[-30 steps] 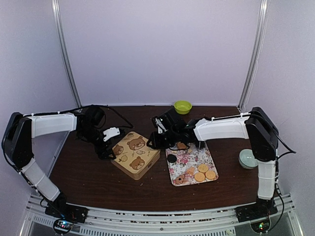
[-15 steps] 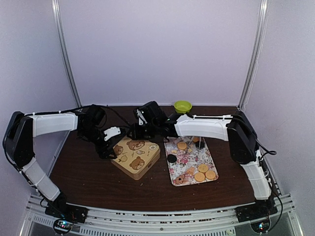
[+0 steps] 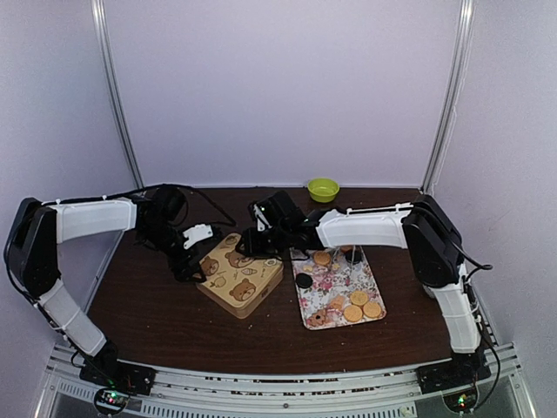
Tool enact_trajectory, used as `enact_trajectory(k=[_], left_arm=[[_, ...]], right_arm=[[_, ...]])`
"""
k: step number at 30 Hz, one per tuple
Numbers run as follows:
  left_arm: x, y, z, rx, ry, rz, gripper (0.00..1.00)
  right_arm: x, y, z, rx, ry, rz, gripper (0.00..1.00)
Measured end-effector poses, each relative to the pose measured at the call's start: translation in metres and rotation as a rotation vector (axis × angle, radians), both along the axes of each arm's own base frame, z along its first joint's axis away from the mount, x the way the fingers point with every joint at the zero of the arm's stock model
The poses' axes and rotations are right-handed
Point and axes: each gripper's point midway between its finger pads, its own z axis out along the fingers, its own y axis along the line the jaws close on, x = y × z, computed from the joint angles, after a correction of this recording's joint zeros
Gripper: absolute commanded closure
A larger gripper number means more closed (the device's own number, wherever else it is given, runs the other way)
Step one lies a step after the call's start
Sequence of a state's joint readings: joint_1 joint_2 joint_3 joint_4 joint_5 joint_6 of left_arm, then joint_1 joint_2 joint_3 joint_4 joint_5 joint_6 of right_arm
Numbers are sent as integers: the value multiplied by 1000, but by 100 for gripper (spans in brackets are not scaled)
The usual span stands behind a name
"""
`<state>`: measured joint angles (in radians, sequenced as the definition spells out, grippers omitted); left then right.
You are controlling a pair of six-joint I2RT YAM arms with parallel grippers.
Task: Pack the cookies
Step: Press the box lid onto the packing box, then reset both arms
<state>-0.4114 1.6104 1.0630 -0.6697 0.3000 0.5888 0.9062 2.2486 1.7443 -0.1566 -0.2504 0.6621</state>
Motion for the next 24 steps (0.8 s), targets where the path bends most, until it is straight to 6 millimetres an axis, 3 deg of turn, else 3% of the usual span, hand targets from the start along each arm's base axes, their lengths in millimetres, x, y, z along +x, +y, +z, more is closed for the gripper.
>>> enact_trajectory(k=[3,5,6,7,11,15,17,24], left_arm=[[2,2,8,-6,-5,12,2],[4,6,18,-20,-11,29,2],[7,10,24,-30,-16,46,2],[11,15,29,-36,-21,66,2],[28,42,42,-68,-38,175,2],[42,75,45,-102,-25,318,2],[51,93,46,-118,-32,403,2],[82,159,38,-160,-138,708,2]], right_arm=[[-4,-8,6,-5,-3,4,41],[-7,-18,16,-7,-17,2,21],[-7,-23,23,-5,-26,-3,5],[-7,-28,32,-2,-43,-11,0],[-9,-71,81,22,-156,-60,0],[-3,-136,117,12,-275,-192,0],[3,-180,126,-24,-347,-305,0],[-2,-346,119,-313,-607,-715,0]])
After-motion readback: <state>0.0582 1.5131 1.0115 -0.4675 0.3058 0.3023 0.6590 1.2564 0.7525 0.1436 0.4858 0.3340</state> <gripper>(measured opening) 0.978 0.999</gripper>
